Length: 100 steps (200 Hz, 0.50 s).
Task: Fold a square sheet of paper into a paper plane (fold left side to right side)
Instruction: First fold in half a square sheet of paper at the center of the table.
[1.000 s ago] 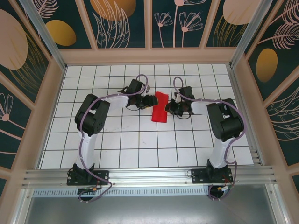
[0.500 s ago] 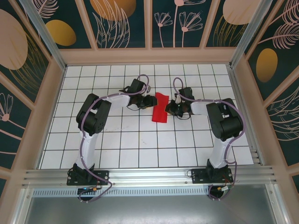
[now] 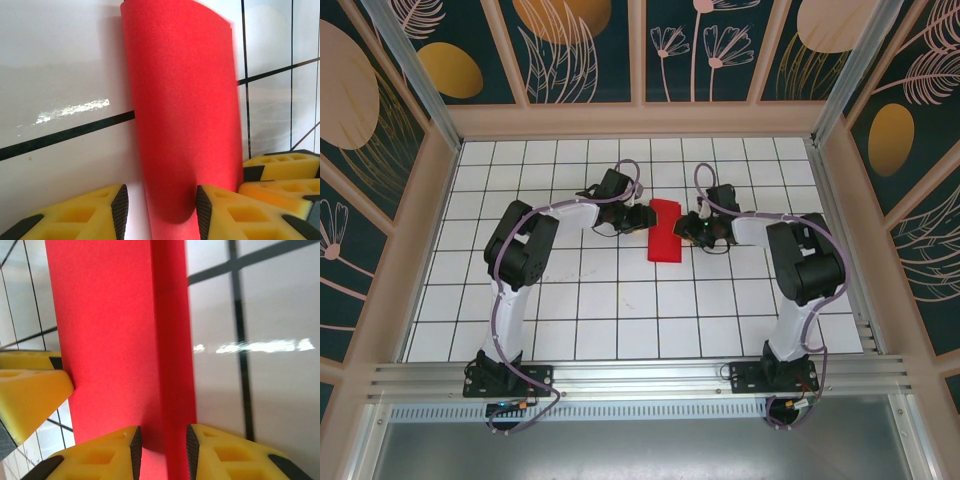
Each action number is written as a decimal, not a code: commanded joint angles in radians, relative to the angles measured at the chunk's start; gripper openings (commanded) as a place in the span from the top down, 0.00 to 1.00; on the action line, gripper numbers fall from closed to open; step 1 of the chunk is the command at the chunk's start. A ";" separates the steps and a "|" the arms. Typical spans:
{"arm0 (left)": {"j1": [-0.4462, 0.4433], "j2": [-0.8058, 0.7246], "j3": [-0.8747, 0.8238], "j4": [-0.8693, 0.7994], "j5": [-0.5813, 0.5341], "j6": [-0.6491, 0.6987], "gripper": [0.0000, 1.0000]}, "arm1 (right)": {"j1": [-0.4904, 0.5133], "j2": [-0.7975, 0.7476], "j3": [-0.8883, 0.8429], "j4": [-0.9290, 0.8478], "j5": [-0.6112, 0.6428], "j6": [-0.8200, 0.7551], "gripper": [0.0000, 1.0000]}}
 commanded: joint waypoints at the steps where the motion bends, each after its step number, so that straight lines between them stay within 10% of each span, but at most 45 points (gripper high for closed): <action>1: -0.017 0.073 -0.002 -0.029 -0.028 0.031 0.57 | -0.026 -0.083 -0.015 -0.049 0.035 -0.027 0.64; 100: -0.026 0.095 0.014 -0.033 -0.026 0.023 0.57 | -0.059 -0.142 -0.033 -0.092 0.080 -0.046 0.62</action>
